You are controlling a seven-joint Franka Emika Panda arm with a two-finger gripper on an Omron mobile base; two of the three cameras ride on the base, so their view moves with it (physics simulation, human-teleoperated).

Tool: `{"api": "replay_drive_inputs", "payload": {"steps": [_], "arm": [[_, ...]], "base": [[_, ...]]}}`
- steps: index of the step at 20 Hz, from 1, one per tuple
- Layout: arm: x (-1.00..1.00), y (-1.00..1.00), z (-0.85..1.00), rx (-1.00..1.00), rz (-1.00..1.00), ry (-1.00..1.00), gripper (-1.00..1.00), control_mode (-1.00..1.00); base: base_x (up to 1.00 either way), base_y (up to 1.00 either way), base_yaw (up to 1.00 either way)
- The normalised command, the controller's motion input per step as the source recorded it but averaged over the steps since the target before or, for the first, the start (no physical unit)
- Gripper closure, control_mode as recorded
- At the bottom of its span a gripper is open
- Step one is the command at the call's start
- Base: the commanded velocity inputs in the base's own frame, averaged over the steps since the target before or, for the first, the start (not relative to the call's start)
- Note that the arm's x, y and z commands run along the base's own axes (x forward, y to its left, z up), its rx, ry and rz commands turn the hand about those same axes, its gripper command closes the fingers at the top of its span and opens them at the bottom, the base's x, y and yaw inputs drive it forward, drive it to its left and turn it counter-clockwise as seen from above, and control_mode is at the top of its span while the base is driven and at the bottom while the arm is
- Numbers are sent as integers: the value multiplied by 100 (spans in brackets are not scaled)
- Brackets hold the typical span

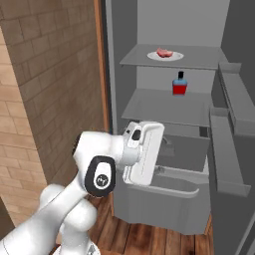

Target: Retrieve the steak from the fridge and place it on the saucepan with marinade on the stove.

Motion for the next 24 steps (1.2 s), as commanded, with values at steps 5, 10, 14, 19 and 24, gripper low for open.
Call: {"api": "replay_drive_inputs", "payload": {"steps": [5,10,14,19,24], "arm": [[0,54,25,30,11,-41,-100,-100],[0,35,11,46,2,-48,-100,-100],[-14,53,12,47,0,-48,-100,-100],[-35,82,12,36,0,-33,-100,-100],[-50,99,4,28,0,-17,-100,-100]], "base": [[0,0,0],[0,0,0],[0,0,0],[0,0,0],[0,0,0]]}}
